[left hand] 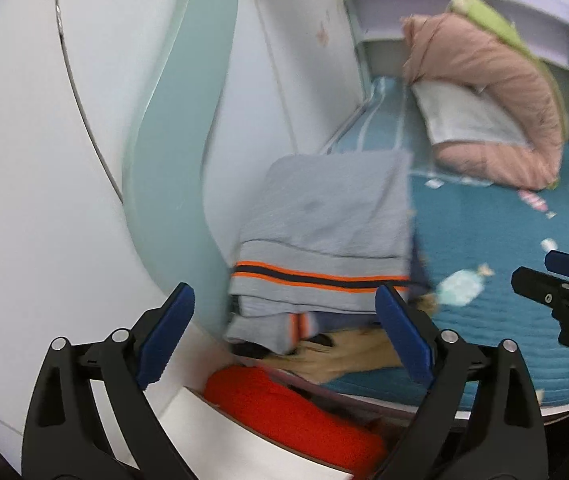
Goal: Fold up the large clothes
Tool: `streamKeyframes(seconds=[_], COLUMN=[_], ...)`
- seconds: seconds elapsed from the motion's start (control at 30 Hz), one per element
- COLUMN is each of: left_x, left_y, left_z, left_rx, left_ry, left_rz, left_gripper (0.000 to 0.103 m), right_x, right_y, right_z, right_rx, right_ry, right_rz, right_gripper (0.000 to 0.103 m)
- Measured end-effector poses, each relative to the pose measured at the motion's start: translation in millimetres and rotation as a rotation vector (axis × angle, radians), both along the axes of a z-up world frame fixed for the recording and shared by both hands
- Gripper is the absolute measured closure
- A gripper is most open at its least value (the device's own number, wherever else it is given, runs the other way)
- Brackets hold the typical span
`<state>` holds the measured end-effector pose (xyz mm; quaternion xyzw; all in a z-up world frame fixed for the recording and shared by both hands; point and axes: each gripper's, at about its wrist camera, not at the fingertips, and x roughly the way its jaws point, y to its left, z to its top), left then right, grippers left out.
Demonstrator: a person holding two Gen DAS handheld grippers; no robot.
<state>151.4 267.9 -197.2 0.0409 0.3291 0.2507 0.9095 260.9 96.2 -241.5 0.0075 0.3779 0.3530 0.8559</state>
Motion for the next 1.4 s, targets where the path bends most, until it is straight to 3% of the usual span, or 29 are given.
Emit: streamKeyframes(seconds=[0.17,0.33,0.43,0.57,0.83,0.9,1.17,1.4], left_x=[-12.2,-39.9,-54.0,-70.8,-106.3,-114.3,-135.9,-151.9], left_y=[-49.0,-87.9,-109.4,-129.6,-180.7,-189.1,-209.8,-226.0], left_z=[23.7,52.1,66.4,86.8,125.9,133.9,158.4,171.1], left_rx=[0.011,-0.041,-0.044,-0.061,0.001,0.011,-0.025,-0.009], left_ry=[-0.022,-0.100,-0.136,-0.178,-0.287,-0.311,-0.360,-0.412], left_rz=[-0.010,-0.047,-0.056,-0.090,-0.161,-0.174,-0.228,-0.254], left_gripper=[0.010,0.006,0.005,0.005,0.005,0.005,0.005,0.005], right_x=[-38.1,-74.0,-92.0,-115.2,-158.1,-169.7,-211.5,-242.5], right_y=[-45.6,-82.6,-104.8,-131.4,-181.1,-191.9,-218.4,-237.5], right_z=[32.3,66.5,84.6,106.1,146.7,156.4,182.6,197.7], right_rx=[0.008,0.018,0.032,0.068,0.112,0.118,0.119,0.117], right_ry=[-0.056,-0.109,-0.135,-0.164,-0.257,-0.283,-0.383,-0.469], right_rz=[-0.015,-0.050,-0.082,-0.105,-0.187,-0.212,-0.260,-0.324], right_gripper=[0.029,0.028,0.016,0.016,0.013,0.008,0.008,0.008])
